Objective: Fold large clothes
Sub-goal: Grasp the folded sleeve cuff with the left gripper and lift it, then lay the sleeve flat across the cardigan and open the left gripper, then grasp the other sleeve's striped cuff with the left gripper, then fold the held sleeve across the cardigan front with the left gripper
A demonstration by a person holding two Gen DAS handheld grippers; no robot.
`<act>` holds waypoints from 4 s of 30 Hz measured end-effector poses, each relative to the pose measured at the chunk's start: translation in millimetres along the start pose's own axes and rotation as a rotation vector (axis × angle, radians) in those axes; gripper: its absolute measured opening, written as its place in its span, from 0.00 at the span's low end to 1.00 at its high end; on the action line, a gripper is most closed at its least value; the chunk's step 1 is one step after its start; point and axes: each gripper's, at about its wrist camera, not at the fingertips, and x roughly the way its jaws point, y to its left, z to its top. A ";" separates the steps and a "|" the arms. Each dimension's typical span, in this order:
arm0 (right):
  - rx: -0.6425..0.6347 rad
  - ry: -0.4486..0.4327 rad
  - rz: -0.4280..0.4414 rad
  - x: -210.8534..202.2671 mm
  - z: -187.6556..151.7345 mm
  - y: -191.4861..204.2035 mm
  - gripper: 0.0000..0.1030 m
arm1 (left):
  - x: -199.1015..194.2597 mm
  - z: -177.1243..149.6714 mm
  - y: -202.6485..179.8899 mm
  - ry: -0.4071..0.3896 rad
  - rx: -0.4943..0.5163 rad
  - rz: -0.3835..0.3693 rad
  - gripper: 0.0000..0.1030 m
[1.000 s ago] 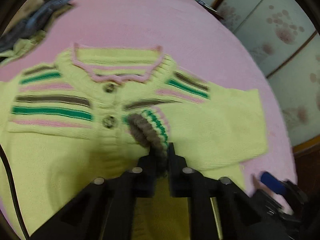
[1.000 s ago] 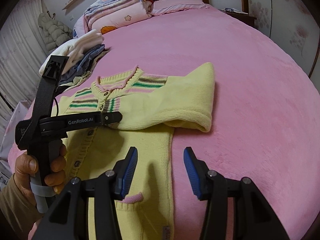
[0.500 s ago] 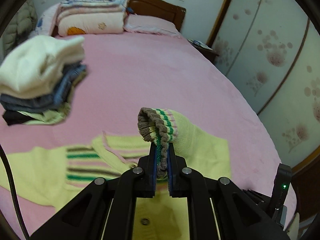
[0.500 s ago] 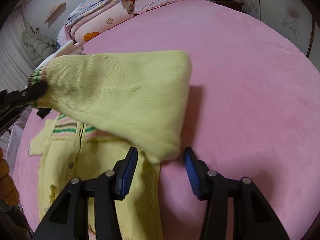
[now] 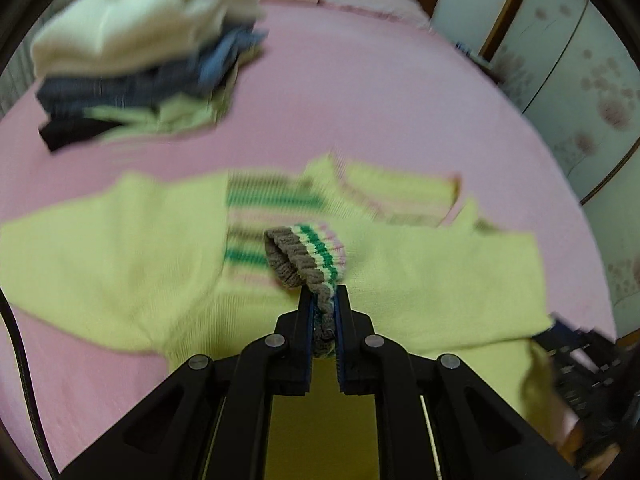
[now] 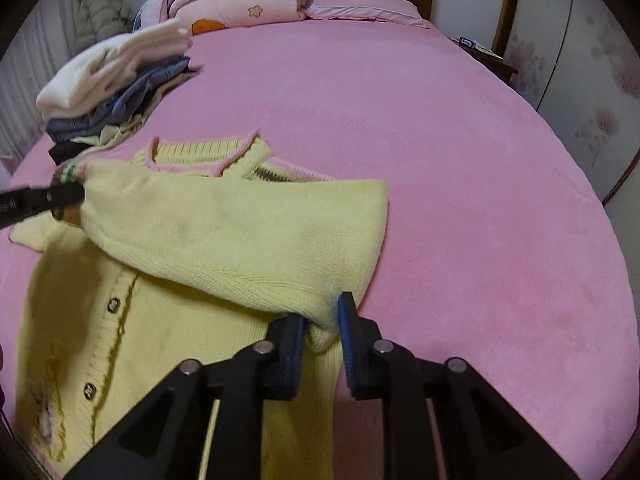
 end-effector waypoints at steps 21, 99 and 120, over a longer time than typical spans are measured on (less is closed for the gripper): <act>0.125 -0.094 0.144 -42.8 21.3 -31.9 0.39 | -47.6 23.1 -2.0 -0.141 -0.029 -0.096 0.27; 0.029 -0.059 0.300 -55.7 29.9 193.4 0.23 | -84.7 -46.6 262.8 -0.109 -0.552 -0.034 0.80; 0.087 -0.072 0.273 -47.9 17.8 154.5 0.23 | -124.5 36.0 125.9 -0.382 -0.222 0.014 0.10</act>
